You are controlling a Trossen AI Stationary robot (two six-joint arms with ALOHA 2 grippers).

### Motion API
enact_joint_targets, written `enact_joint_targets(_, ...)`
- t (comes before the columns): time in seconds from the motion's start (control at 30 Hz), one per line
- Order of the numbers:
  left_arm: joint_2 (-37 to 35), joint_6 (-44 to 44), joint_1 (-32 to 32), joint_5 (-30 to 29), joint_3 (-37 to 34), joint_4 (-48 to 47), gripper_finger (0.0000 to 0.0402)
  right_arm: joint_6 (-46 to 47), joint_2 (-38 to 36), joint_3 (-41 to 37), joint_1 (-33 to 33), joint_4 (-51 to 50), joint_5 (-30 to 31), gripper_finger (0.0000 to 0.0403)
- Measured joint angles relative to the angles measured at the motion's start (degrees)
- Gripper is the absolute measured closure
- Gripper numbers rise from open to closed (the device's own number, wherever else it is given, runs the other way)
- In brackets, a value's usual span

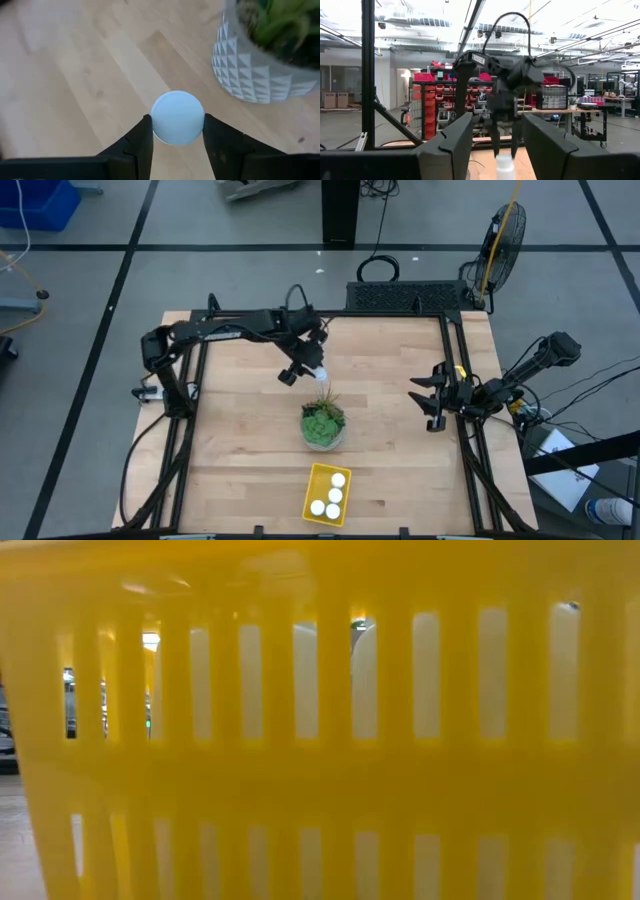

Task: Pick and place pill bottles into a basket
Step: Put the white pill bottle into the yellow bin

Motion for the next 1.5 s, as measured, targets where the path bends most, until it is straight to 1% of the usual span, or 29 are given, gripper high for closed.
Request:
enact_joint_targets(0.17,-4.84,-4.10,0.33,-2.33,0.00,-0.06,0.0254,0.00,0.02,0.02,0.02,-0.16,-0.01,0.0242)
enact_joint_targets(0.37,-10.74,-7.94,-0.77,-5.43,0.02,-0.74,0.0244,0.00,0.00,0.02,0.00,-0.17,0.00,0.0241)
enact_joint_targets(0.53,-14.93,-11.87,-2.81,-5.64,0.07,-1.25,0.0251,0.00,0.00,0.02,0.00,-0.18,0.00,0.0242)
enact_joint_targets(0.7,-17.81,-15.73,-6.79,-5.74,0.07,-2.23,0.0246,0.00,0.00,0.00,0.00,-0.17,0.00,0.0241)
enact_joint_targets(1.0,-20.87,-22.15,-16.41,-9.59,0.07,-2.27,0.0247,0.00,0.02,0.02,0.00,-0.20,0.00,0.0241)
enact_joint_targets(1.23,-21.68,-27.95,-24.26,-13.18,0.04,-1.87,0.0243,0.00,0.00,0.01,0.00,-0.33,0.00,0.0241)
enact_joint_targets(1.5,-21.61,-32.70,-29.80,-17.26,0.04,1.38,0.0243,0.00,0.01,0.02,0.01,-0.43,0.00,0.0242)
